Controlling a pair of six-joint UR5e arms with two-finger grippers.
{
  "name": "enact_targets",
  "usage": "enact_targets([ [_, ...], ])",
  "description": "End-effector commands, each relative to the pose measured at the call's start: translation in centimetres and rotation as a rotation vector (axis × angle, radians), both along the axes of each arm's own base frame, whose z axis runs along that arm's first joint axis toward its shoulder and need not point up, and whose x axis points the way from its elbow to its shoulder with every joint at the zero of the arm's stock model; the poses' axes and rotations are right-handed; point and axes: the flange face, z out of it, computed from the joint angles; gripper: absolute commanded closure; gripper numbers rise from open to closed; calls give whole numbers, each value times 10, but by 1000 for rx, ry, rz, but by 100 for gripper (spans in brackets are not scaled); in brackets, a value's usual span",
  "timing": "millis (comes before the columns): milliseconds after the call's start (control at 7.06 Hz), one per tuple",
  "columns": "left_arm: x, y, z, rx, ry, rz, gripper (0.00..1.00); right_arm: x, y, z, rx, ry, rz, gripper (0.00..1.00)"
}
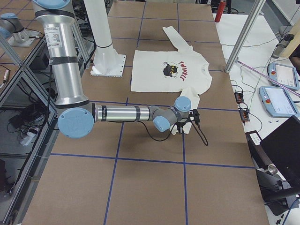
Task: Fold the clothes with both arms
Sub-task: 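Carry the sleeve cuff with the right gripper across the shirt toward the collar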
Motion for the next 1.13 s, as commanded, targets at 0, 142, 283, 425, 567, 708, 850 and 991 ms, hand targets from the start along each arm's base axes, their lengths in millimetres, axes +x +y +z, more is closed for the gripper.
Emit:
enact_targets([
  [0, 0, -1, -2, 2, 2, 0, 0, -24, -41, -107, -92, -152, 94, 100],
  [142, 0, -1, -2, 2, 2, 0, 0, -36, -60, -159, -123, -209, 134, 100],
  [283, 0, -1, -3, 3, 2, 0, 0, -55, -77, -211, -138, -253, 153, 100],
  [425, 0, -1, -3, 2, 2, 0, 0, -82, -99, -275, -118, -296, 153, 100],
  [567, 0, -2, -3, 3, 1, -1, 0, -103, -115, -348, -85, -345, 153, 100],
  [708, 0, -3, -2, -1, 1, -1, 0, -141, -117, -427, 7, -376, 159, 100],
  [850, 0, -3, 0, -6, 1, -2, 0, -212, -99, -490, 40, -394, 219, 100],
  [991, 0, -6, 6, -14, 1, -1, 0, -279, -76, -522, 91, -384, 273, 100],
])
